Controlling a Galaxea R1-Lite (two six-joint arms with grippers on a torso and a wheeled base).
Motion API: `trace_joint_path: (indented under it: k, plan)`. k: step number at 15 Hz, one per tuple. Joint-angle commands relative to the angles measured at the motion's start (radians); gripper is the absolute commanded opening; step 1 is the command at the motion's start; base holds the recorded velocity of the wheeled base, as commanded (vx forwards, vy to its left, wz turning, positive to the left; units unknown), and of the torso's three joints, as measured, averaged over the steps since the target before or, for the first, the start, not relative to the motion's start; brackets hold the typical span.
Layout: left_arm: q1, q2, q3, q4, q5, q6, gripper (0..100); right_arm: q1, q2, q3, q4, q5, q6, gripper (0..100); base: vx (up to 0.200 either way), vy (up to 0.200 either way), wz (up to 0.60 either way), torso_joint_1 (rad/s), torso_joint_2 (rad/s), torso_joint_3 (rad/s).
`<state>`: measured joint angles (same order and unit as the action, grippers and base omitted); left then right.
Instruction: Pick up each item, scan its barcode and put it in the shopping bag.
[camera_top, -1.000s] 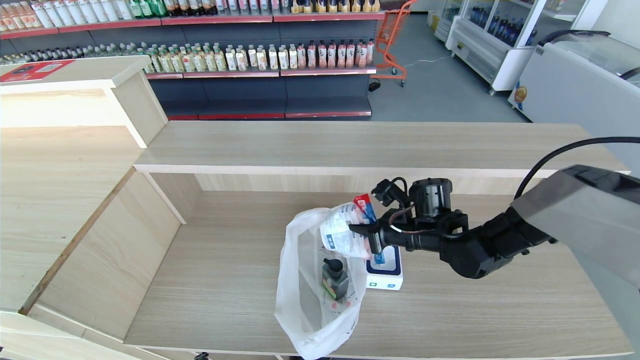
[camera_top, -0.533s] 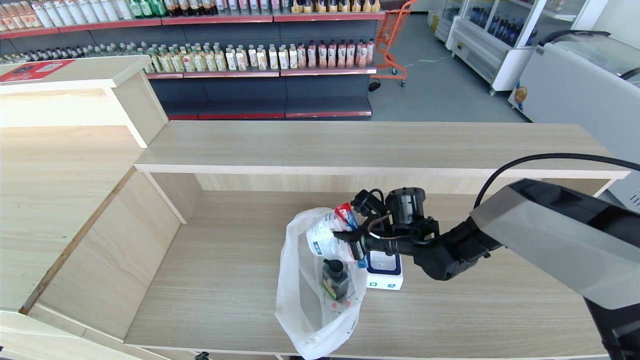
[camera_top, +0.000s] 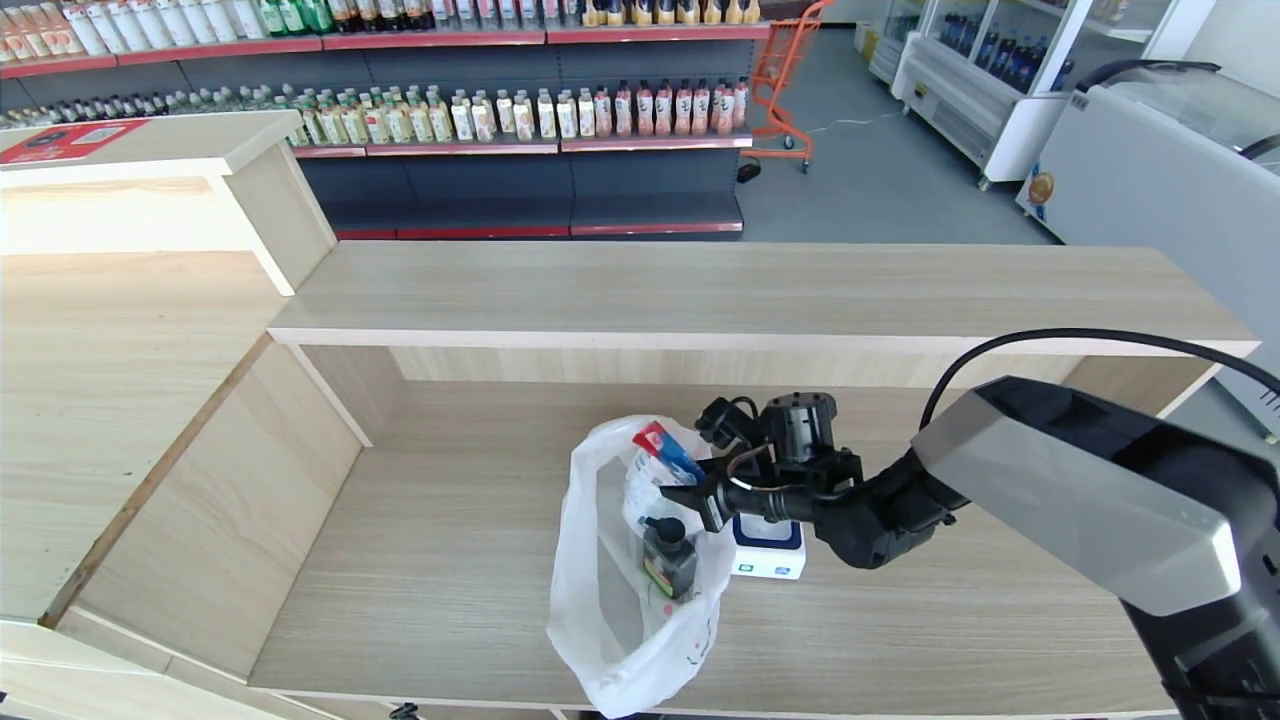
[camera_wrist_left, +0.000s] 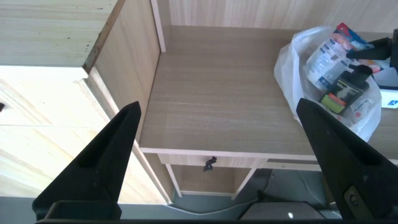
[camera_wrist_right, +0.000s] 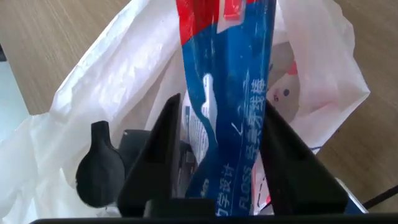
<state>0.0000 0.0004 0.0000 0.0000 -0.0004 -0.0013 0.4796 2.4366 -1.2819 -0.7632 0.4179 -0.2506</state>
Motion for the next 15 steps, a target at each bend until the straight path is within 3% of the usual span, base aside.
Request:
trace_joint_path:
  k: [1,5,7,9,10,12,13,15]
  plan:
    - [0.0,0.0,0.0,0.0,-0.001,0.0,100,0.001,-0.016,0.0,0.002,0.004,0.027,100,0.0,0.0,0.0,0.0,0.0,0.0]
    - [0.0,0.0,0.0,0.0,-0.001,0.0,100,0.005,-0.217,0.058,0.005,0.006,0.286,100,0.0,0.0,0.0,0.0,0.0,0.0]
    - [0.0,0.0,0.0,0.0,0.0,0.0,100,-0.042,-0.444,0.246,0.005,0.002,0.406,100,0.0,0.0,0.0,0.0,0.0,0.0]
    - [0.0,0.0,0.0,0.0,-0.001,0.0,100,-0.124,-0.663,0.418,0.005,0.001,0.413,100,0.0,0.0,0.0,0.0,0.0,0.0]
    - [0.0,0.0,0.0,0.0,0.0,0.0,100,-0.208,-0.99,0.638,0.03,-0.004,0.398,100,0.0,0.0,0.0,0.0,0.0,0.0]
    - [0.0,0.0,0.0,0.0,0.0,0.0,100,-0.334,-1.28,0.862,0.157,-0.008,0.312,100,0.0,0.0,0.0,0.0,0.0,0.0]
    - [0.0,0.0,0.0,0.0,-0.001,0.0,100,-0.466,-1.538,1.061,0.249,-0.064,0.263,100,0.0,0.0,0.0,0.0,0.0,0.0]
    - [0.0,0.0,0.0,0.0,0.0,0.0,100,-0.509,-1.792,1.204,0.283,-0.126,0.255,100,0.0,0.0,0.0,0.0,0.0,0.0]
